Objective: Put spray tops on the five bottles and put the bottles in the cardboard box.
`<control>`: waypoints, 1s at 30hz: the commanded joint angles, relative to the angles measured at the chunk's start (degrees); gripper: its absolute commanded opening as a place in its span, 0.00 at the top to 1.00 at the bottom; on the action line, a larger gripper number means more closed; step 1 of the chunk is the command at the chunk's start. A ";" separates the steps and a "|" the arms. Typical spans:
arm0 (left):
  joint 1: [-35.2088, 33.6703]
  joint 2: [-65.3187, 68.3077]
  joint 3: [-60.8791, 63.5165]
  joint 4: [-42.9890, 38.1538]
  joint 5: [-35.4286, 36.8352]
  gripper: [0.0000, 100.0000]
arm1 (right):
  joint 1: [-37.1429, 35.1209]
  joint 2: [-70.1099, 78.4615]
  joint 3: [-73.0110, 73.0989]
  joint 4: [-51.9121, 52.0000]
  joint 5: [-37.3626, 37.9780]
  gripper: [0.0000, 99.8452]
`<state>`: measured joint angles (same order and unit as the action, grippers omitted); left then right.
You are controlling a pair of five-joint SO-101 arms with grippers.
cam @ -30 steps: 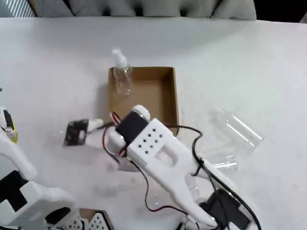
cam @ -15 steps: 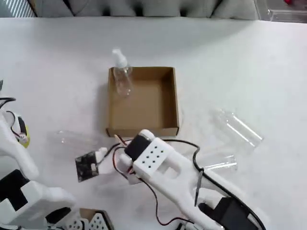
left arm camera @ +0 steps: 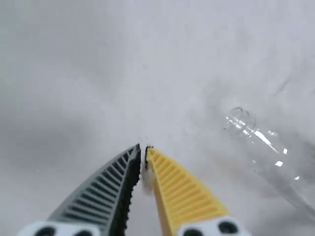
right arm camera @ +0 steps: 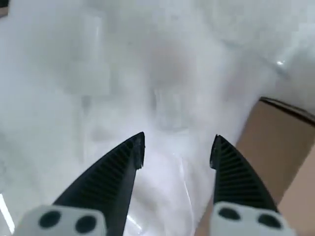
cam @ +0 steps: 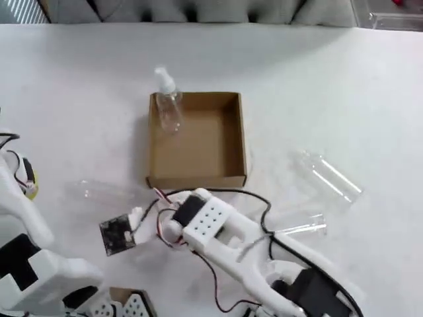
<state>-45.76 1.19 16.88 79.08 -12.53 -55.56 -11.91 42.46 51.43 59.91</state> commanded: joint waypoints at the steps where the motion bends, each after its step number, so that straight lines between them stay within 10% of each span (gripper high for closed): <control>1: 0.84 -0.75 -0.26 -2.02 2.37 0.98 | -0.31 5.05 -1.41 -3.30 1.93 0.81; 15: 2.77 -0.75 -0.18 -1.93 2.81 0.98 | 3.21 7.87 -5.10 -3.21 1.93 0.98; 30: 14.02 -20.79 6.51 8.53 15.38 0.98 | 18.15 -20.00 -12.13 22.73 -19.52 0.98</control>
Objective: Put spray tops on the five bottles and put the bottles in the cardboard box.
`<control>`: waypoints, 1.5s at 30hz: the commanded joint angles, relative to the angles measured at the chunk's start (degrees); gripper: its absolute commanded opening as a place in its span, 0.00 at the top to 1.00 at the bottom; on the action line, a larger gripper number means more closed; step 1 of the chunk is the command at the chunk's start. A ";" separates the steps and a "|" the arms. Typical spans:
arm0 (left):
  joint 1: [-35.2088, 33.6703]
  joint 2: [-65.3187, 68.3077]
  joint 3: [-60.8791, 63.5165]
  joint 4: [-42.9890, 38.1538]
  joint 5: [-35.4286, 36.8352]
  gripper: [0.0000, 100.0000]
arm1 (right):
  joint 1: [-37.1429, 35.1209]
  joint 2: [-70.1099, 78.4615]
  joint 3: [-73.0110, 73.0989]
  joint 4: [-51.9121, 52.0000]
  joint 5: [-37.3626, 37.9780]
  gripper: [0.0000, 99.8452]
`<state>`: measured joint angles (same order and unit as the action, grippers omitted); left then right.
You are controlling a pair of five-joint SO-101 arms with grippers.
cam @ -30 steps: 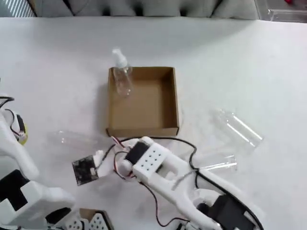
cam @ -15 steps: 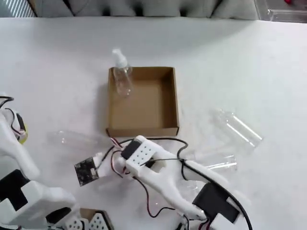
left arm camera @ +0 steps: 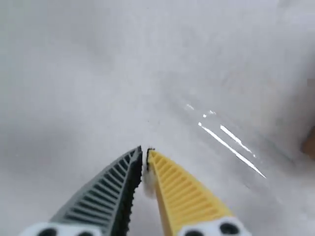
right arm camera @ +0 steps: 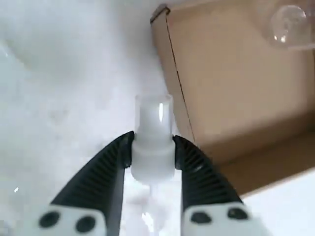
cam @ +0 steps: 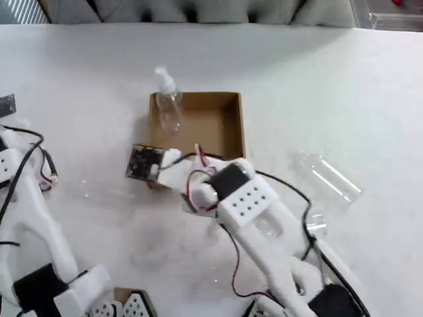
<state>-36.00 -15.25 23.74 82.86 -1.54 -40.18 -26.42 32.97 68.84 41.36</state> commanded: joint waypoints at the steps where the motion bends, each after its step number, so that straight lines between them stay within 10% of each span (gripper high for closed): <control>1: 5.23 -4.35 -0.09 5.36 7.03 0.98 | 3.56 -6.64 -2.64 6.29 -0.97 0.98; 13: 11.30 -4.53 7.12 4.22 24.62 0.72 | 5.41 -7.60 3.52 1.10 -2.64 0.98; 28: 10.51 -4.26 26.90 -22.59 25.23 0.74 | -0.31 -7.60 5.54 -2.33 -2.55 0.98; 45: 10.51 4.26 23.56 -27.16 29.27 0.74 | -1.71 -8.04 9.85 -2.77 -2.46 0.98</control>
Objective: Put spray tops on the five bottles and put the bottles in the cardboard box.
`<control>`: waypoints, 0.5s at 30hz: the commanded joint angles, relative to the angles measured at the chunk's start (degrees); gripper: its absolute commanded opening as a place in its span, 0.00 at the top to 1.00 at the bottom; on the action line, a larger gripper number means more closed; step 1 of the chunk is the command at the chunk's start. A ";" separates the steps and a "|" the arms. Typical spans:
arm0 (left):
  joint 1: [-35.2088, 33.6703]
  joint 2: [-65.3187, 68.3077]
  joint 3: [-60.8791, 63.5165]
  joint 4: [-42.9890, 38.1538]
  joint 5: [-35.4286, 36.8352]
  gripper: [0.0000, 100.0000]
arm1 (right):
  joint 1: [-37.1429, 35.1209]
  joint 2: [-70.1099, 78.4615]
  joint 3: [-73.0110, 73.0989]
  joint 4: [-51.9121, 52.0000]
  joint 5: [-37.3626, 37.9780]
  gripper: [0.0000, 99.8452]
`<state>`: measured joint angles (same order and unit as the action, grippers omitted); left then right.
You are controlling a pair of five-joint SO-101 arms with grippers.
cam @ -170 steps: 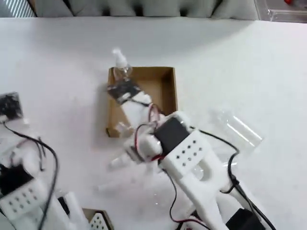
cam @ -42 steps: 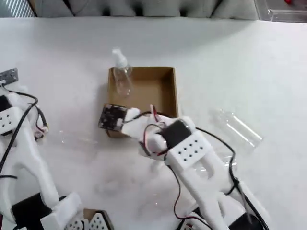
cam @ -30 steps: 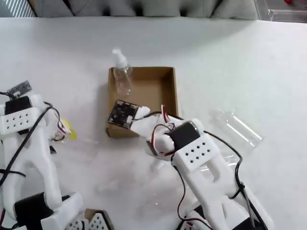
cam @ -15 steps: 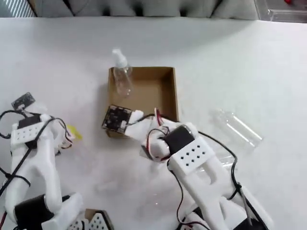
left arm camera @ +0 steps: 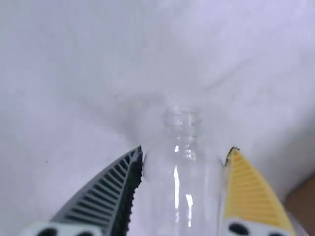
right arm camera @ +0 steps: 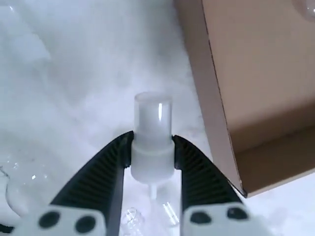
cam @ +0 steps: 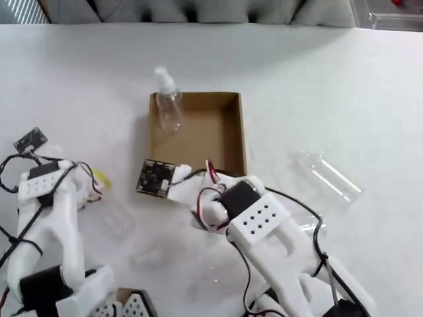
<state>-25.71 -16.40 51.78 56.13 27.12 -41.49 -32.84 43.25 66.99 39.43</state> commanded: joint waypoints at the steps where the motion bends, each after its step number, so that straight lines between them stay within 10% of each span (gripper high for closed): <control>1: 0.22 7.69 -6.33 0.35 0.62 0.74 | -0.40 -1.71 -0.35 -1.19 -0.53 0.98; 8: 0.40 17.10 -14.86 5.54 -0.88 0.98 | 0.22 -1.71 1.85 -3.65 -0.70 0.98; 15: 0.57 11.03 -15.47 6.86 -2.20 0.98 | 3.65 -1.80 1.76 -4.18 -1.05 0.98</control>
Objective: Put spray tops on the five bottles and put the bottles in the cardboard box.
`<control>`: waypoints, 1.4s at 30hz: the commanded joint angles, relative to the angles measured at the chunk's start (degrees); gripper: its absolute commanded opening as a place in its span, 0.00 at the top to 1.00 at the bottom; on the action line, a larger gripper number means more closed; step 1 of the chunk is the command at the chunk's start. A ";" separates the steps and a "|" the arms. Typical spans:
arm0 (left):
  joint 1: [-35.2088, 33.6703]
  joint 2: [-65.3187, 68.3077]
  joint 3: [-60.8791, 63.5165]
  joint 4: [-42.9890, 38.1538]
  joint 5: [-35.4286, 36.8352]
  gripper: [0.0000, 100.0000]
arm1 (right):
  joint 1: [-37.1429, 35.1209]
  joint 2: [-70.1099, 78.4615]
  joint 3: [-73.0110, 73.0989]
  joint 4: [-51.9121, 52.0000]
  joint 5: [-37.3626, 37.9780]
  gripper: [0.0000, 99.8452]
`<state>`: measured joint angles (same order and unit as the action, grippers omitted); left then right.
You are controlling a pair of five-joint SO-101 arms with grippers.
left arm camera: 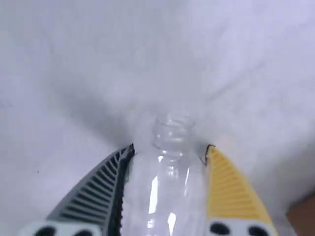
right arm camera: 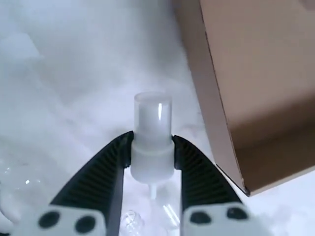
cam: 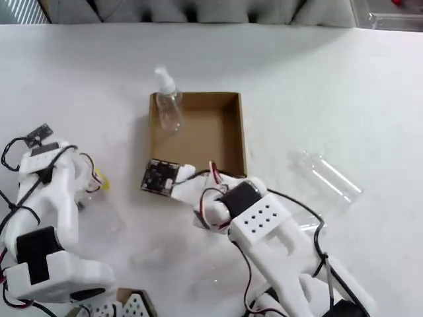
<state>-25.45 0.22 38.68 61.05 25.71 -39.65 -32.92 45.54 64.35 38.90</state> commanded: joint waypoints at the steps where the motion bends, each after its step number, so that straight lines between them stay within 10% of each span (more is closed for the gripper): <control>1: 0.48 -7.60 -2.55 2.90 -0.79 0.98 | 2.42 -1.71 -0.62 -1.89 -0.53 0.98; 9: 6.37 -30.90 -7.65 11.60 -9.14 0.98 | 9.01 -1.71 -10.90 1.19 -12.48 0.98; 26: 16.75 -59.21 -7.74 2.90 -10.02 0.98 | 16.13 -19.74 -30.42 18.15 -14.68 0.98; 34: 24.84 -67.91 -7.38 -3.87 -10.11 0.98 | 16.22 -31.78 -30.51 2.77 -15.65 0.98; 42: 30.37 -81.98 4.66 -14.15 -16.35 0.98 | 16.04 -34.77 -30.24 -16.40 -37.89 0.98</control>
<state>3.03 -75.47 38.68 53.49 12.18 -23.74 -67.47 17.76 54.77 7.34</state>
